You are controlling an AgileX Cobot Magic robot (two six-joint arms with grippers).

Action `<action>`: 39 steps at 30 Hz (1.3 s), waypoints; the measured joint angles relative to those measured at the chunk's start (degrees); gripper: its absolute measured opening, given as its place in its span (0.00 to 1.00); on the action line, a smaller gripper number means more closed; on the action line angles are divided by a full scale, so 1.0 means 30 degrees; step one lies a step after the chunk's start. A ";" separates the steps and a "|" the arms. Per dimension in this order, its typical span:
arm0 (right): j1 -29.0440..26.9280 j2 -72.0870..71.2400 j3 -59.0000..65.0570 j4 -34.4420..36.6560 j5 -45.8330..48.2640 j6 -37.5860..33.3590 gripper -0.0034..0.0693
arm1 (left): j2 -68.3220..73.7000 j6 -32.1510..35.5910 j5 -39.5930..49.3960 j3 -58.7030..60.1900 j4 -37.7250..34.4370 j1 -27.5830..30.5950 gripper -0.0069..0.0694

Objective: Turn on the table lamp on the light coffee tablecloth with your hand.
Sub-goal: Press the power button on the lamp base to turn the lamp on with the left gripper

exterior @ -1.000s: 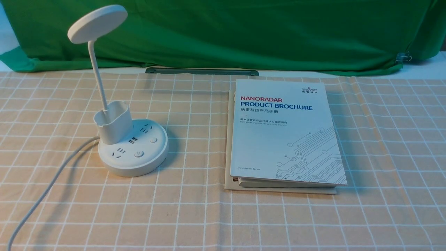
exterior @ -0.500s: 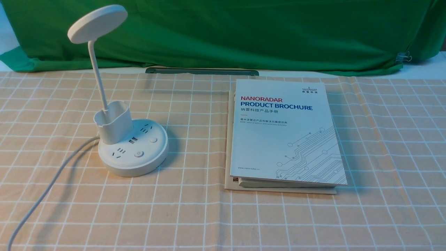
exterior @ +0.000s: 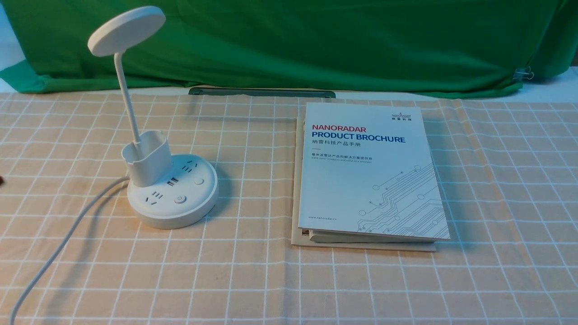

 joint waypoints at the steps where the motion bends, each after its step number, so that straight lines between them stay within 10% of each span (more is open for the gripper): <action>1: 0.0000 0.0000 0.0000 0.0000 0.0000 0.0000 0.38 | 0.1015 0.1329 0.0712 -0.0003 -0.1494 0.0000 0.09; 6: 0.0000 0.0000 0.0000 0.0000 0.0000 0.0000 0.38 | 0.6061 0.9126 0.4825 -0.0034 -1.0067 -0.0040 0.09; 11: 0.0000 0.0000 0.0000 0.0000 0.0000 0.0000 0.38 | 0.9760 1.2246 0.5758 -0.0335 -1.2507 -0.1922 0.09; 18: 0.0000 0.0000 0.0000 0.0000 0.0000 0.0000 0.38 | 1.4454 0.5780 0.2402 -0.4133 -0.5699 -0.7736 0.08; 25: 0.0000 0.0000 0.0000 0.0000 0.0000 -0.0004 0.38 | 1.9119 -0.0707 0.1803 -0.9483 0.3276 -0.8500 0.08; 39: 0.0000 0.0000 0.0000 0.0000 0.0000 -0.0004 0.38 | 2.3027 -0.3175 0.2514 -1.3220 0.5210 -0.6501 0.08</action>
